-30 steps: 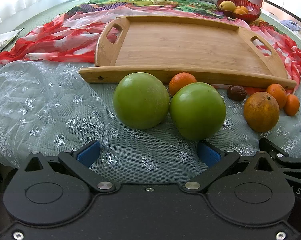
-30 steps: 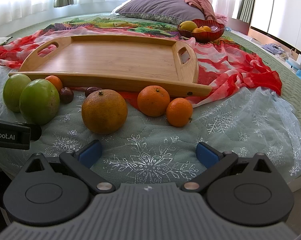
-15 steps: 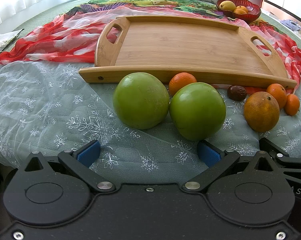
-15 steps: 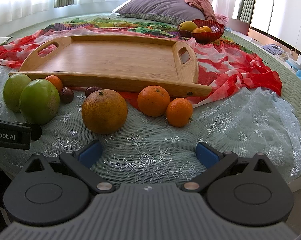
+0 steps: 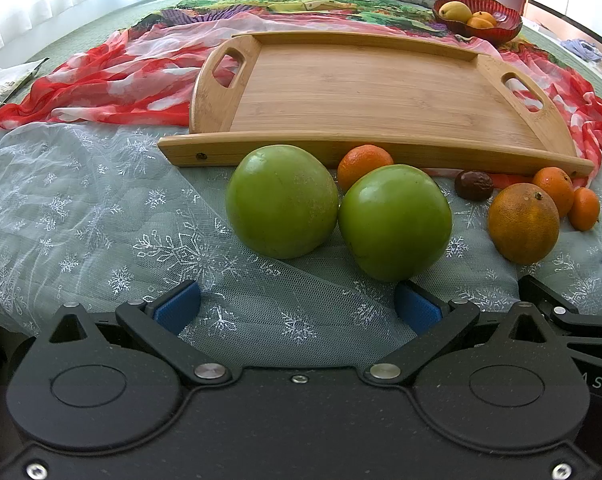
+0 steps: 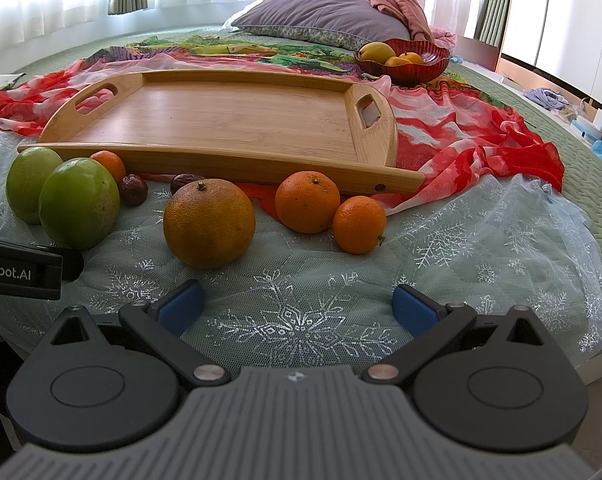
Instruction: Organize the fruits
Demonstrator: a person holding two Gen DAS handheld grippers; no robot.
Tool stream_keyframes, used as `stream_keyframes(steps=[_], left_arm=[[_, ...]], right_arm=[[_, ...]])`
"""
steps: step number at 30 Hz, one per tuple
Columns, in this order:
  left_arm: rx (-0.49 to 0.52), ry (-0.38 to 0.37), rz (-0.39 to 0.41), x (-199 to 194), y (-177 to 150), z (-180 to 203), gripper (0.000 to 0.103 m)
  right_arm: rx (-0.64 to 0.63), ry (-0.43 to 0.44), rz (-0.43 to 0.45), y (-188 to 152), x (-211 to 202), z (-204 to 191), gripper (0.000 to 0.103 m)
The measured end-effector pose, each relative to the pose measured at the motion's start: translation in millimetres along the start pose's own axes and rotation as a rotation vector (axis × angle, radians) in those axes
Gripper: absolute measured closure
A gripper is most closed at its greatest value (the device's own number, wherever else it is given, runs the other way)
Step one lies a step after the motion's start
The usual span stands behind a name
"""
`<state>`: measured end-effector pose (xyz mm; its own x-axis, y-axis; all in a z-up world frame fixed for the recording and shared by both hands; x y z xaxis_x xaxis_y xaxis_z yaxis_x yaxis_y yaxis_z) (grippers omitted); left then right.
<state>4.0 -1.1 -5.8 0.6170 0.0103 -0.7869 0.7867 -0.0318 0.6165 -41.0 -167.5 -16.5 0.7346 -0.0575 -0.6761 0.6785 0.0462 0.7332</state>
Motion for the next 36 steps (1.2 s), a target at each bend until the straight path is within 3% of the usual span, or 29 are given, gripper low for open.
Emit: stream_keyframes(steps=[25, 36], left_arm=[[0.007, 0.004, 0.002, 2, 3, -2, 0.000], [0.028, -0.047, 0.073, -5, -1, -10, 0.001]], right_arm=[[0.005, 0.004, 0.004, -2, 1, 0, 0.000], [0.011, 0.009, 0.034, 1, -7, 2, 0.000]])
Point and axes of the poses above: each gripper's, at about its wrist camera, not at the fingertips, and x roughly the way its jaws point, z to its right, y to its top, the point moved 1 cm from there along x, roughly the way its jaws point, and after that the axes turned 1 degree about -x, right-handed, at the moved point
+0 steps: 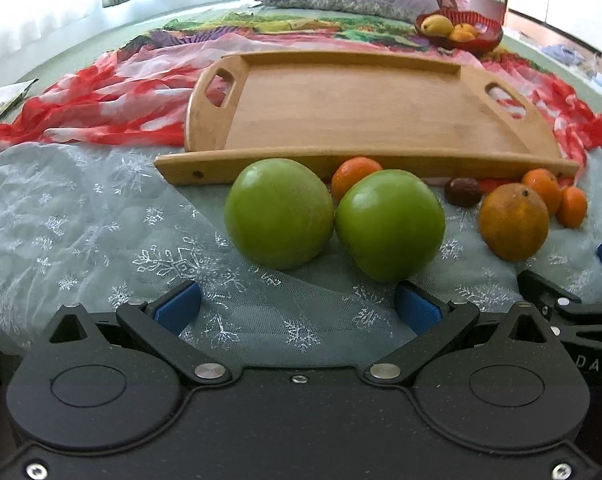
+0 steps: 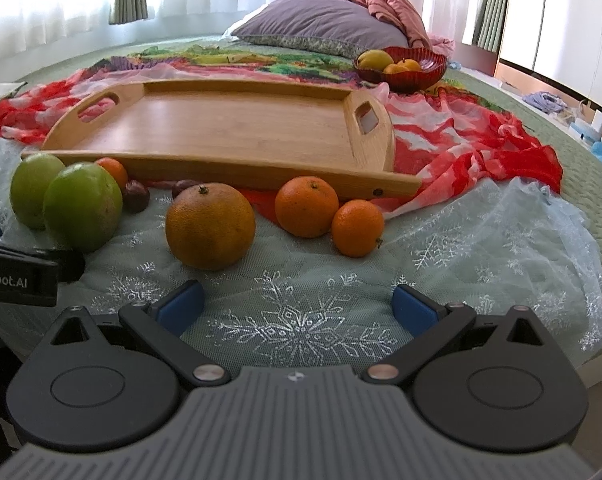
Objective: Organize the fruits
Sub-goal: 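Grasp a green pomelo with the left gripper while the right grasps a large orange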
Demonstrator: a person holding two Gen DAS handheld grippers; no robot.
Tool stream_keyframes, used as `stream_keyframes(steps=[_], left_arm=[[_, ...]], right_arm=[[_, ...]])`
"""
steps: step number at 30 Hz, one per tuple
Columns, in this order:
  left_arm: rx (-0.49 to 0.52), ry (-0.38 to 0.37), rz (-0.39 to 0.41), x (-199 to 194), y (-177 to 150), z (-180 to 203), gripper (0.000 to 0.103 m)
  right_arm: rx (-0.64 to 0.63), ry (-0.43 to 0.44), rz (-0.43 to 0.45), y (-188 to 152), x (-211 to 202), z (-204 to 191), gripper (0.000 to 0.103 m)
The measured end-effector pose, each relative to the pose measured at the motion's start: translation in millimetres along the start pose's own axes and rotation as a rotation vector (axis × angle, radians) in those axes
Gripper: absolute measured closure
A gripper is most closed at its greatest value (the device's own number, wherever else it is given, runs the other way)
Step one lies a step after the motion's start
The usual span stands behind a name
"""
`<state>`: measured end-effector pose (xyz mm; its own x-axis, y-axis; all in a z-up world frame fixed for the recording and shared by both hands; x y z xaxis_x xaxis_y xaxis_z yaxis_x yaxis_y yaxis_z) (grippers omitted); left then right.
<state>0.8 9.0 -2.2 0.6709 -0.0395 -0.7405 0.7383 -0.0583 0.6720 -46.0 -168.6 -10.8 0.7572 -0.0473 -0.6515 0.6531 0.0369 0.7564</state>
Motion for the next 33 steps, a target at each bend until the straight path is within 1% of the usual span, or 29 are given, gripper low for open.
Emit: stream_keyframes(steps=[1, 2, 3, 5, 6, 8, 10, 13, 17, 21, 24, 26, 28, 29, 30, 31, 32, 33], left_arm=[[-0.002, -0.008, 0.005, -3, 0, 0, 0.006], [0.002, -0.018, 0.015, -6, 0, 0, 0.012], [0.013, -0.026, 0.027, -10, -1, 1, 0.015], [0.046, -0.032, 0.059, -19, -1, 5, 0.024], [0.062, -0.039, 0.076, -23, -2, 6, 0.027], [0.088, -0.061, 0.111, -32, -1, 10, 0.037], [0.095, -0.089, 0.137, -38, 1, 13, 0.041], [0.074, -0.125, 0.158, -43, 6, 14, 0.041], [0.064, -0.140, 0.169, -42, 13, 16, 0.041], [0.070, -0.145, 0.170, -41, 16, 18, 0.041], [0.050, -0.171, 0.144, -40, 14, 18, 0.045], [0.022, -0.198, 0.120, -39, 12, 15, 0.046], [0.005, -0.207, 0.105, -37, 9, 15, 0.046], [0.004, -0.205, 0.102, -36, 9, 15, 0.046], [0.004, -0.203, 0.100, -35, 8, 15, 0.046], [0.003, -0.202, 0.100, -34, 8, 15, 0.046], [0.001, -0.204, 0.103, -34, 8, 15, 0.046], [-0.003, -0.207, 0.106, -34, 9, 15, 0.046]], right_arm=[[0.002, 0.015, 0.009, 1, -2, 0, 0.001], [0.003, 0.036, 0.023, 1, -5, 1, 0.004], [0.005, 0.058, 0.043, 0, -8, 1, 0.010], [0.007, 0.089, 0.074, -1, -14, 0, 0.017], [0.004, 0.097, 0.091, -1, -16, -1, 0.020], [-0.011, 0.109, 0.129, -1, -20, -4, 0.024], [-0.034, 0.122, 0.153, 0, -21, -8, 0.026], [-0.073, 0.133, 0.168, 3, -18, -16, 0.026], [-0.134, 0.131, 0.199, 2, -14, -22, 0.026], [-0.161, 0.136, 0.202, 3, -7, -24, 0.026], [-0.182, 0.147, 0.214, 5, -4, -27, 0.026], [-0.200, 0.154, 0.223, 7, -1, -31, 0.026], [-0.209, 0.158, 0.225, 8, 3, -33, 0.026], [-0.210, 0.161, 0.222, 7, 6, -34, 0.030], [-0.206, 0.161, 0.218, 7, 8, -34, 0.039], [-0.199, 0.157, 0.217, 7, 10, -34, 0.044], [-0.188, 0.149, 0.218, 6, 10, -33, 0.048], [-0.176, 0.152, 0.221, 6, 9, -31, 0.048]])
Point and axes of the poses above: each gripper's, at about its wrist camera, not at the fingertips, and x roughly the way its jaws point, z to its right, y to its top, the point moved 1 cm from there along x, roughly the way its jaws point, and after that the axes turned 1 degree about -x, right-handed, at the moved point
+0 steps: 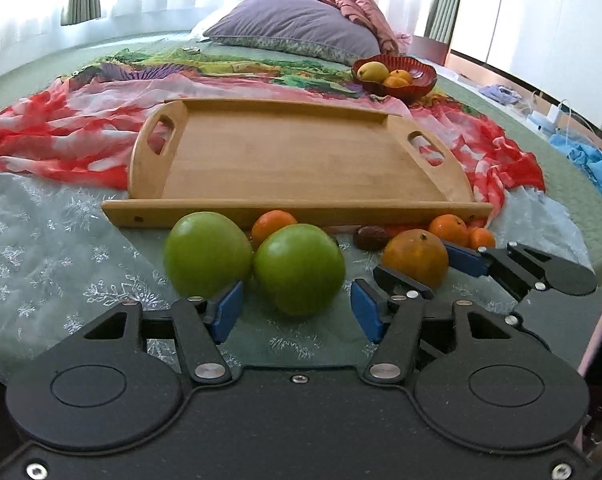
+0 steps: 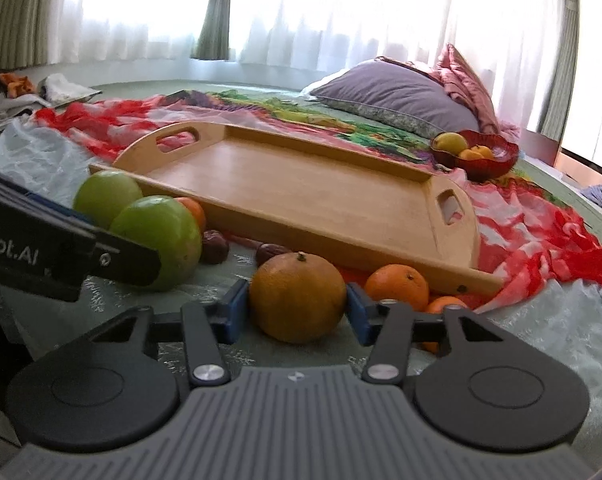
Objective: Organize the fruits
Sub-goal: 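Grasp a green pomelo with the left gripper while the right grasps a large orange, then lift both held fruits and carry them over the bamboo tray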
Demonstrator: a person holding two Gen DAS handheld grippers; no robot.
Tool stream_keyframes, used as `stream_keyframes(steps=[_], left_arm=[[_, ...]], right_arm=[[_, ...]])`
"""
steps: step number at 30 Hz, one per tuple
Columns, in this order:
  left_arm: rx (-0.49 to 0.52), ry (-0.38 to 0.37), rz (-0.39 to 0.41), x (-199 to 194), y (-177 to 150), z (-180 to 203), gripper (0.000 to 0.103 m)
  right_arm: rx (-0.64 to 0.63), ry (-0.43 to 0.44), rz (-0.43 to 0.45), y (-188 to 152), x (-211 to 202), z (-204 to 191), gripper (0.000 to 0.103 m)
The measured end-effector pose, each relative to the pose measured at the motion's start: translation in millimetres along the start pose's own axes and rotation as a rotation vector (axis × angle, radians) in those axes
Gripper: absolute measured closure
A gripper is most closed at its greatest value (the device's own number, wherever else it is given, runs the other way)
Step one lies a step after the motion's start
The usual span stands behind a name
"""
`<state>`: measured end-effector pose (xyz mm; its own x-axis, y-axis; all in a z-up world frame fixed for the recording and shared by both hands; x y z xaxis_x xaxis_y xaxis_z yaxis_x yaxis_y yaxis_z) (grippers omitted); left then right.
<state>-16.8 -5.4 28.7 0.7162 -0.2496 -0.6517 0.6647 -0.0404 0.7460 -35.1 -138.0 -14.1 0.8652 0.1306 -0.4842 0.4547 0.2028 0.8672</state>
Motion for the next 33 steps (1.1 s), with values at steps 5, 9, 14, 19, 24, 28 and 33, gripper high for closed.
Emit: stream_keyframes(steps=[5, 9, 14, 19, 24, 28, 33], left_arm=[[-0.022, 0.005, 0.026, 1, 0, 3, 0.046], [-0.031, 0.022, 0.035, 7, -3, 8, 0.046], [-0.053, 0.079, 0.073, 17, -5, 19, 0.045], [-0.057, 0.171, 0.122, 32, -10, 31, 0.044], [-0.025, 0.258, 0.159, 47, -16, 42, 0.044], [-0.001, 0.267, 0.184, 45, -19, 44, 0.046], [0.070, 0.285, 0.222, 31, -25, 51, 0.046]], right_arm=[[0.048, -0.018, 0.022, -3, -13, 7, 0.049], [0.090, -0.053, 0.039, -8, -28, 14, 0.049], [0.154, -0.115, 0.065, -14, -50, 25, 0.049], [0.193, -0.152, 0.071, -18, -62, 33, 0.049], [0.216, -0.174, 0.074, -19, -64, 37, 0.049], [0.223, -0.175, 0.075, -19, -64, 39, 0.049], [0.238, -0.177, 0.083, -18, -63, 42, 0.049]])
Point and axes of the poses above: each gripper's, at about its wrist camera, not at the fingertips, and x roughly the way its jaws point, z to its right, y to its top, the point moved 1 cm from there along x, roughly the way its jaws point, and after that the axes turned 1 degree about -x, right-handed, at the moved point
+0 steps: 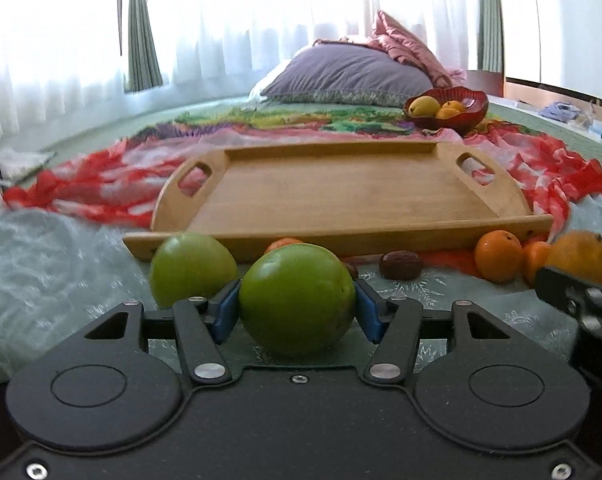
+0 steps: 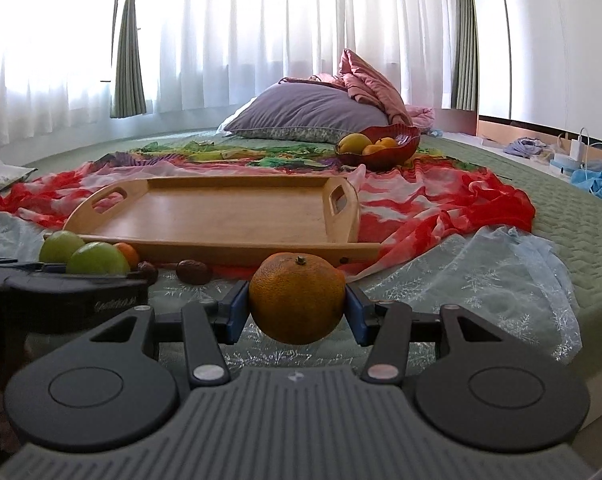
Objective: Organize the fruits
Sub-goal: 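Lift both held fruits and carry them over the bamboo tray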
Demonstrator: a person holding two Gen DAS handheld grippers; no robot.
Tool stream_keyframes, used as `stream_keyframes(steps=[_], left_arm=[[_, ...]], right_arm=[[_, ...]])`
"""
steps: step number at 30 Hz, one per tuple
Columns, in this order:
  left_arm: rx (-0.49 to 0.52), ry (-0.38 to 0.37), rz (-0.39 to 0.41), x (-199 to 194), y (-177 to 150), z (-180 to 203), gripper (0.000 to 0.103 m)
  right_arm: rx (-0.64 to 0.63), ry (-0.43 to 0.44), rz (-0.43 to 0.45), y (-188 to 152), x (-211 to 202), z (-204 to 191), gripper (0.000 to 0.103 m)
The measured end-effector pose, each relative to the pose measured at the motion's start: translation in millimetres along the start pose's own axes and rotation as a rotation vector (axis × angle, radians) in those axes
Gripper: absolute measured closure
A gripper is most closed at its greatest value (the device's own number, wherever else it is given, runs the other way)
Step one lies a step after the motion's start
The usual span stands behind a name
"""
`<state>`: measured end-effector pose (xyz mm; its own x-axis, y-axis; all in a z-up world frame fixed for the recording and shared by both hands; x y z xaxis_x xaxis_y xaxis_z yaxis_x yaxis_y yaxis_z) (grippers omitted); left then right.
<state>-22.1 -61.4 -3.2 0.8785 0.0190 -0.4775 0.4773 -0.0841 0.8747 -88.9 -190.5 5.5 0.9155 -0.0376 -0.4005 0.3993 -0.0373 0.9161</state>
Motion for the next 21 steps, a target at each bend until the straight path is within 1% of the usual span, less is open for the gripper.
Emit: stream_keyframes(steps=[4, 7, 10, 14, 17, 21], left_arm=[[-0.007, -0.023, 0.031, -11, 10, -4, 0.046], [-0.016, -0.038, 0.061, -15, 23, -10, 0.046], [-0.024, -0.052, 0.083, -14, 36, -18, 0.046], [-0.008, -0.053, 0.104, -7, 51, -26, 0.046], [-0.024, -0.073, 0.106, 0, 67, -36, 0.046], [-0.041, -0.106, 0.079, 16, 96, -49, 0.046]], right_arm=[[0.014, 0.001, 0.008, 6, 3, 3, 0.049], [0.031, 0.002, 0.016, 12, 6, 7, 0.049], [0.050, 0.005, 0.022, 19, 11, 10, 0.049], [0.074, 0.013, 0.017, 29, 20, 13, 0.049], [0.091, 0.028, 0.017, 41, 30, 16, 0.049], [0.108, 0.054, 0.011, 62, 46, 21, 0.049]])
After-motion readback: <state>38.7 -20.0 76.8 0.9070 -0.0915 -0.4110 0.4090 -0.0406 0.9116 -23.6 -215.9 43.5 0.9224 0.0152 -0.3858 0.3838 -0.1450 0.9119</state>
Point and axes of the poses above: each gripper's, at about its wrist camera, not at the fingertips, and x roughly the way its jaws point, z to its right, y to its top, the point moved 1 cm from there along x, roughly the way its jaws point, and after that the axes turned 1 degree about -x, right-handed, at the moved point
